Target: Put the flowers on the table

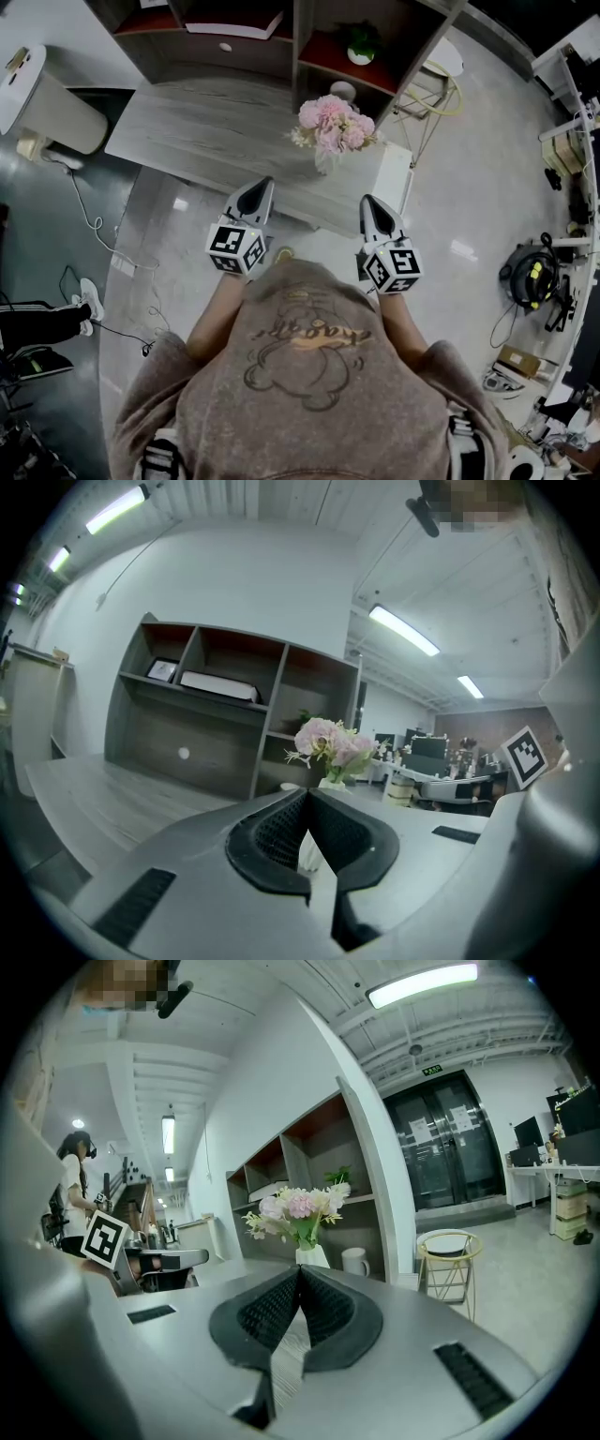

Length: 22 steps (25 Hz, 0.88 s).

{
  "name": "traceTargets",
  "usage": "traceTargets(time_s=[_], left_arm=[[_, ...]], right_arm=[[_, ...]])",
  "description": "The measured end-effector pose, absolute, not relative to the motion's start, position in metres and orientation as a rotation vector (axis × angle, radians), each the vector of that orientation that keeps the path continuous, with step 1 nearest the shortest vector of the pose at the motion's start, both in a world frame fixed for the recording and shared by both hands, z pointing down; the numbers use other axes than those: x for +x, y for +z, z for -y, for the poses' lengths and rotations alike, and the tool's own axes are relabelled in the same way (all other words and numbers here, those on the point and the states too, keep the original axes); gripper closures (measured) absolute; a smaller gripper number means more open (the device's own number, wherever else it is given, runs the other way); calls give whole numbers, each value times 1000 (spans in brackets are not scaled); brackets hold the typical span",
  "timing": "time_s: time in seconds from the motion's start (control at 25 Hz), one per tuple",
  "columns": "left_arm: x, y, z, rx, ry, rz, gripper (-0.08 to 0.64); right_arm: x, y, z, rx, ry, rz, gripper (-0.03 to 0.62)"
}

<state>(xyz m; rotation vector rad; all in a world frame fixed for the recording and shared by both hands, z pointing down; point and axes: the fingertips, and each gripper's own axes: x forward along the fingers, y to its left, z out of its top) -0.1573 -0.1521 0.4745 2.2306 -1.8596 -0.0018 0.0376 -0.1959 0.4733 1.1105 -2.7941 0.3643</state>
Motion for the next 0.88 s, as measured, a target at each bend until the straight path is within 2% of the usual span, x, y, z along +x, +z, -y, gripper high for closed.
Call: traceTargets(time_s=[0.88], left_arm=[[-151,469,153,2240,-15,1822,543]], right_arm=[[44,472,198,1116,372,2794,607]])
